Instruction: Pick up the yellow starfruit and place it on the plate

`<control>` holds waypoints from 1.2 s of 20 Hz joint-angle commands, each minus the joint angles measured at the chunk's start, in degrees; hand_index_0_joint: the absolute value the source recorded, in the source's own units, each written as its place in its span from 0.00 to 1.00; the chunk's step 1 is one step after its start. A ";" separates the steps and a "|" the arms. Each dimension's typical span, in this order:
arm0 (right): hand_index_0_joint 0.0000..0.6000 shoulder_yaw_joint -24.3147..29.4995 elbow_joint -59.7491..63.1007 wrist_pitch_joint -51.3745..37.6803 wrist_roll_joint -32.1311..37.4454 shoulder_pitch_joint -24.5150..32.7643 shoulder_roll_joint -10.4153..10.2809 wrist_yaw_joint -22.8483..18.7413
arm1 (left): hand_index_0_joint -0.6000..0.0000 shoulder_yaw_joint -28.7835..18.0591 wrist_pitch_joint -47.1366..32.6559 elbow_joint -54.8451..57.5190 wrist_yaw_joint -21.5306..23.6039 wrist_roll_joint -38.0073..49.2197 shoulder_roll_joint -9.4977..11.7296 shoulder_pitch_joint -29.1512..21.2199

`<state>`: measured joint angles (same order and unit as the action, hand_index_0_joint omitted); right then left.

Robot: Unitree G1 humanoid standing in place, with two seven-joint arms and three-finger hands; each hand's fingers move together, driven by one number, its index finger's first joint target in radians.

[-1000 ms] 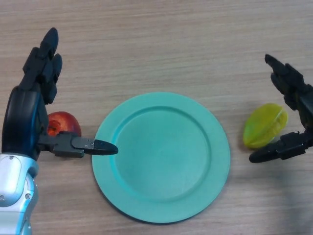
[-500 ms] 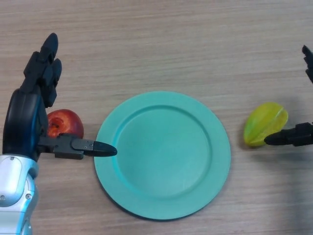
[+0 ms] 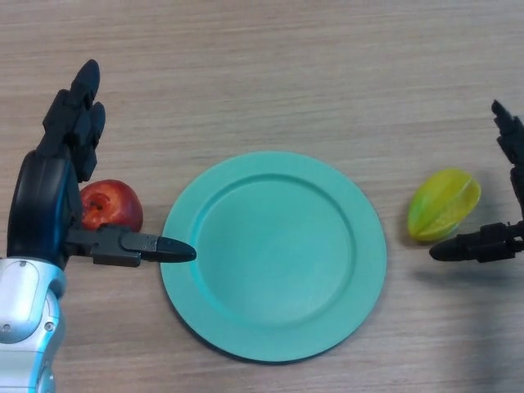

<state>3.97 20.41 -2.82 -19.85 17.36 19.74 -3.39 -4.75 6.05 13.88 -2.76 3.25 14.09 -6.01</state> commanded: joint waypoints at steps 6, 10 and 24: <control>0.00 0.49 -0.13 -1.78 3.35 4.20 -0.86 -4.44 | 1.00 -2.25 -8.13 3.00 0.07 0.45 1.49 -1.61; 0.00 -0.38 1.90 -2.60 4.17 5.34 -2.00 -5.53 | 1.00 -2.35 -8.53 2.58 0.15 0.42 1.49 -1.52; 1.00 0.21 6.30 -9.40 9.37 7.15 -3.02 -14.29 | 1.00 -2.32 -6.09 4.50 -0.03 0.61 1.18 -0.32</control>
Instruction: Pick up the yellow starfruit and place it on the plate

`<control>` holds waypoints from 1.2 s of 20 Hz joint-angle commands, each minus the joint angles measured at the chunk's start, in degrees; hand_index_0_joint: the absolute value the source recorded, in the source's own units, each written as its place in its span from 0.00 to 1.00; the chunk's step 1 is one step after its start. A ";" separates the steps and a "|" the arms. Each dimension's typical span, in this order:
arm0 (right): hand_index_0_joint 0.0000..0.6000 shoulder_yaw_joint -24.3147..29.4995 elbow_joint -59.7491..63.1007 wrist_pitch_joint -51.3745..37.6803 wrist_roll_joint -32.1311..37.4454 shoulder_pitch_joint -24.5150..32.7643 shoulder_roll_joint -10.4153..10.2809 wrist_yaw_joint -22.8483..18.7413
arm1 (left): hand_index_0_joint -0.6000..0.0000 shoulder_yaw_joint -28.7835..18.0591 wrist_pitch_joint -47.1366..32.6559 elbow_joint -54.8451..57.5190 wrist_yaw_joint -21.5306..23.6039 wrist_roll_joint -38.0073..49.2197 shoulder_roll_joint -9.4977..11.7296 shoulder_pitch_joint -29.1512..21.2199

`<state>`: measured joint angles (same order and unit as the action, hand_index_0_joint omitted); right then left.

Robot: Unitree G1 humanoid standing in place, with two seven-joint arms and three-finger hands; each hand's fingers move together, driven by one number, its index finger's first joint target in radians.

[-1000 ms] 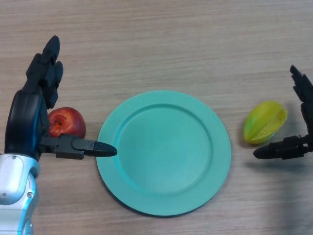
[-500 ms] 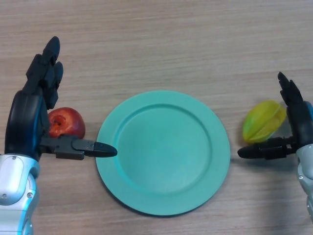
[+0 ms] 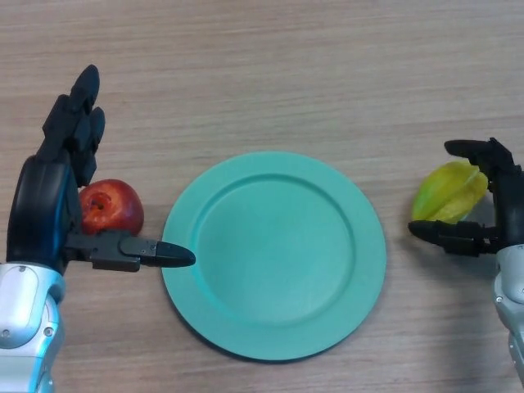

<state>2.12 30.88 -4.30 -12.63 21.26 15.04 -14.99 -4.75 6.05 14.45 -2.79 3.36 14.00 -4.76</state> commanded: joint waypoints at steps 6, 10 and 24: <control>1.00 1.76 -16.08 -0.85 3.56 1.61 1.15 0.39 | 1.00 -2.75 -6.22 5.17 0.37 1.47 1.39 -1.57; 1.00 -1.63 -29.93 7.24 4.67 -1.49 -2.33 3.43 | 1.00 -2.65 -5.37 5.74 0.31 1.22 1.42 -1.79; 1.00 -27.40 -24.85 4.09 8.20 -8.65 -4.15 0.35 | 1.00 -2.57 -5.95 8.36 -0.04 2.33 1.30 -2.03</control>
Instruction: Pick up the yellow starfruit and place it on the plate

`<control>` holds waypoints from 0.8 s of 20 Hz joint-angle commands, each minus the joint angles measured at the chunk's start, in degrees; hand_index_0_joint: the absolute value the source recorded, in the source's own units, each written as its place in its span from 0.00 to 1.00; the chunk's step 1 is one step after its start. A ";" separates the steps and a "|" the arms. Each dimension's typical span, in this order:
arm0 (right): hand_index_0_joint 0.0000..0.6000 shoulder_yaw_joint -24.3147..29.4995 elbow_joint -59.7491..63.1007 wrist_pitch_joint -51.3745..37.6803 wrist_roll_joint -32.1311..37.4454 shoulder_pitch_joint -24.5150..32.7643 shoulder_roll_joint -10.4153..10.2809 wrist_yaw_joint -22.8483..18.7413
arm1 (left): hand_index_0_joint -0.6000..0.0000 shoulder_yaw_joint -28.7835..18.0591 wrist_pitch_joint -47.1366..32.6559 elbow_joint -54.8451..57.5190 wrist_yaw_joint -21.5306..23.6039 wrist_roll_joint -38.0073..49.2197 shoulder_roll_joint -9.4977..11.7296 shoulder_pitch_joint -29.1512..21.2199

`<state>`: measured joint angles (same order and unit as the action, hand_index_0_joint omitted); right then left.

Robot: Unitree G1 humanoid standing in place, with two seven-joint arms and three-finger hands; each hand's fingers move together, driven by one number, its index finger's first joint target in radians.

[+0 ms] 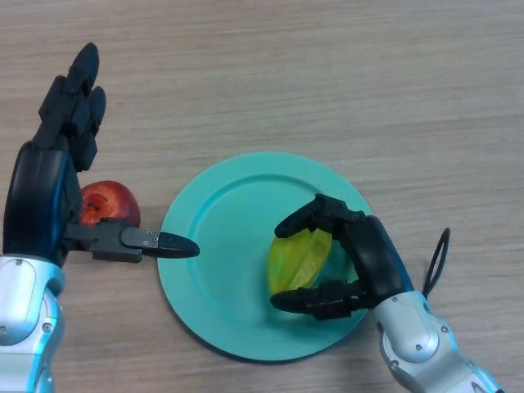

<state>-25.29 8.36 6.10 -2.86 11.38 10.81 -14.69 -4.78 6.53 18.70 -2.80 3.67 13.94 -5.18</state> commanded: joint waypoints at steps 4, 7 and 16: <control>0.25 0.06 -3.81 -6.26 -1.85 0.75 0.07 2.92 | 1.00 -2.57 -6.49 4.00 0.20 2.37 1.27 -1.21; 0.00 1.99 -10.84 -2.75 0.83 0.54 0.07 5.66 | 1.00 -2.83 -7.48 2.85 0.26 1.48 1.56 -1.74; 0.00 20.68 -26.78 -0.16 1.89 -2.47 0.07 21.58 | 1.00 -2.49 -7.51 1.09 -0.03 0.08 1.72 -2.44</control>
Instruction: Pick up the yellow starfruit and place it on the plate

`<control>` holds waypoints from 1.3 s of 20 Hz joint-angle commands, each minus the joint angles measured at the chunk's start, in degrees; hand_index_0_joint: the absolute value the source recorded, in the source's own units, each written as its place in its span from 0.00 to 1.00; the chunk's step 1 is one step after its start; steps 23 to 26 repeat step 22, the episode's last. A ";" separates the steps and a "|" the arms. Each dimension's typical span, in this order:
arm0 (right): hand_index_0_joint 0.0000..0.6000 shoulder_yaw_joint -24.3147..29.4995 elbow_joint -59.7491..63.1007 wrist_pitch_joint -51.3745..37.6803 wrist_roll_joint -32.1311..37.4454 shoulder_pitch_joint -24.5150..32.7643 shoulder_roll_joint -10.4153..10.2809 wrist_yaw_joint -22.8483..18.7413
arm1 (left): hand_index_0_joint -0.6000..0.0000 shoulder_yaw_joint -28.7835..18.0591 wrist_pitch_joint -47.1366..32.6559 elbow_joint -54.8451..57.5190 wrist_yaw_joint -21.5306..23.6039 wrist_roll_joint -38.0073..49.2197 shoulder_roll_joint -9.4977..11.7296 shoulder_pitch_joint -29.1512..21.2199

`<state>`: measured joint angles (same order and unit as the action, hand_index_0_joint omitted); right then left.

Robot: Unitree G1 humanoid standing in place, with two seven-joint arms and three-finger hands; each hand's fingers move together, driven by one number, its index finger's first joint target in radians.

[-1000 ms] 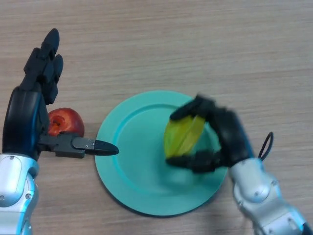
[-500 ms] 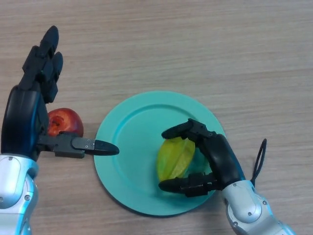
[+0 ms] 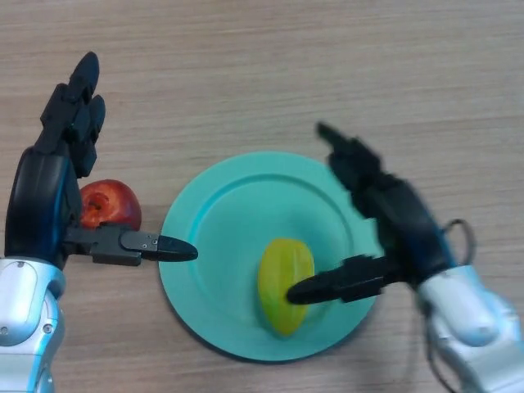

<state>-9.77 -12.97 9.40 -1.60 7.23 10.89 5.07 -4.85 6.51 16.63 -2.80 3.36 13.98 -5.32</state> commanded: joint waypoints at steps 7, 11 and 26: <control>0.00 12.99 -9.35 -1.13 0.99 0.68 3.95 6.82 | 1.00 -2.80 -7.48 2.06 0.12 -0.67 1.82 -1.68; 0.00 13.47 -9.29 -2.36 0.82 1.15 4.24 6.18 | 1.00 -3.10 -6.46 2.47 0.21 -0.54 2.13 -2.07; 0.00 12.27 -10.66 0.97 3.07 1.15 3.47 6.05 | 1.00 -4.19 -8.21 3.09 1.77 -0.81 2.44 -1.77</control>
